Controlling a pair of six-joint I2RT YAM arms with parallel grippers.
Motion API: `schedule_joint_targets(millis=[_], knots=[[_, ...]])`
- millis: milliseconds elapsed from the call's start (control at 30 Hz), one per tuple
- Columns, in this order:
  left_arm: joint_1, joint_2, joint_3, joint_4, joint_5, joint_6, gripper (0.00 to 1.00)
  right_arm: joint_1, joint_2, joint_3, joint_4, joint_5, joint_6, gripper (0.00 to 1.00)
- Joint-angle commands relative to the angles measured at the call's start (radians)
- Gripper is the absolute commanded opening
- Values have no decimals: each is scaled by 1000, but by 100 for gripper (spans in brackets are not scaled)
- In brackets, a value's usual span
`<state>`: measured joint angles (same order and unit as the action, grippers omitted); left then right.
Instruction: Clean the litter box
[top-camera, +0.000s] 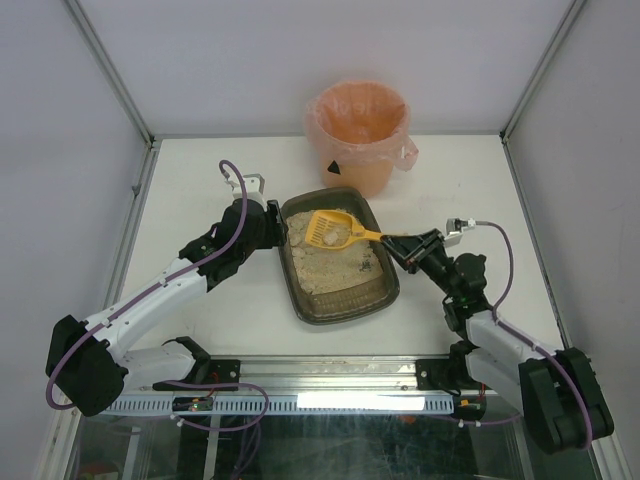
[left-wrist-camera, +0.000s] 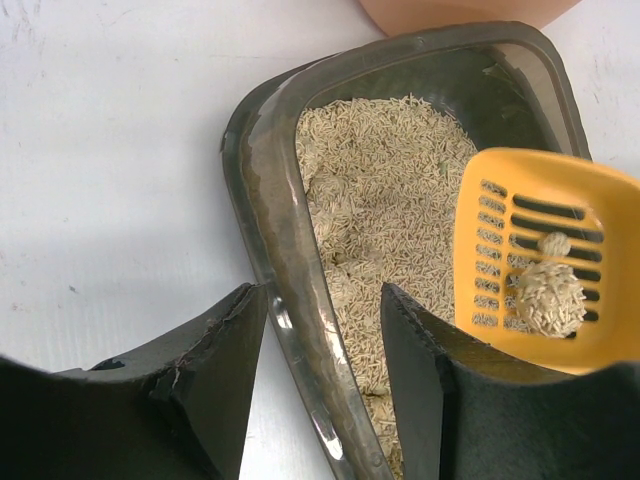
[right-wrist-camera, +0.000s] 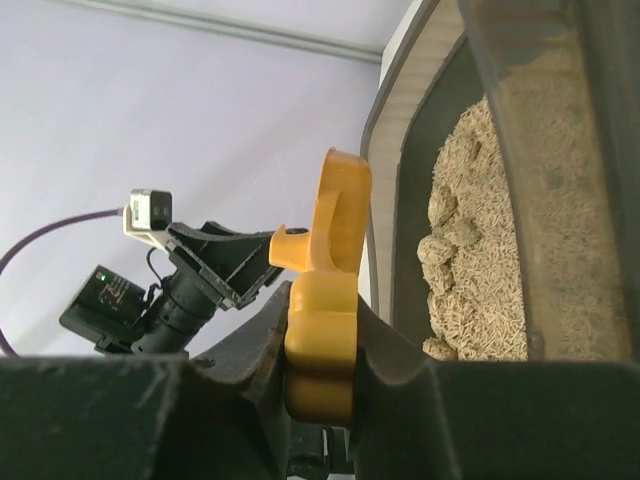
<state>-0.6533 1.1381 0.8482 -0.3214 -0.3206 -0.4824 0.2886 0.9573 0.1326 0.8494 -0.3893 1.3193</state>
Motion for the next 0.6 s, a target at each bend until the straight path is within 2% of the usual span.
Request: schedule_joint_targets(millis=[0,67,100,200,300,367,433,567], knots=[[2,-13,22,40,9,4,51,-5,-28,18,8,30,-9,0],[1,-23,9,41,-2,-2,51,20,25,69,63,-61,-35,0],[2,-27,3,46,-8,-4,51,13,35,45,100,-51,-6,0],[1,-20,12,43,4,3,51,-27,-2,5,34,42,38,0],[1,-28,4,40,-10,0,51,39,75,88,88,-87,-35,0],[3,-25,3,46,-11,3,52,-3,78,36,129,-33,21,0],[3,-19,18,36,-2,7,51,-49,40,-7,74,27,61,0],[3,-35,-2,42,-21,-1,52,8,91,71,125,-84,-5,0]])
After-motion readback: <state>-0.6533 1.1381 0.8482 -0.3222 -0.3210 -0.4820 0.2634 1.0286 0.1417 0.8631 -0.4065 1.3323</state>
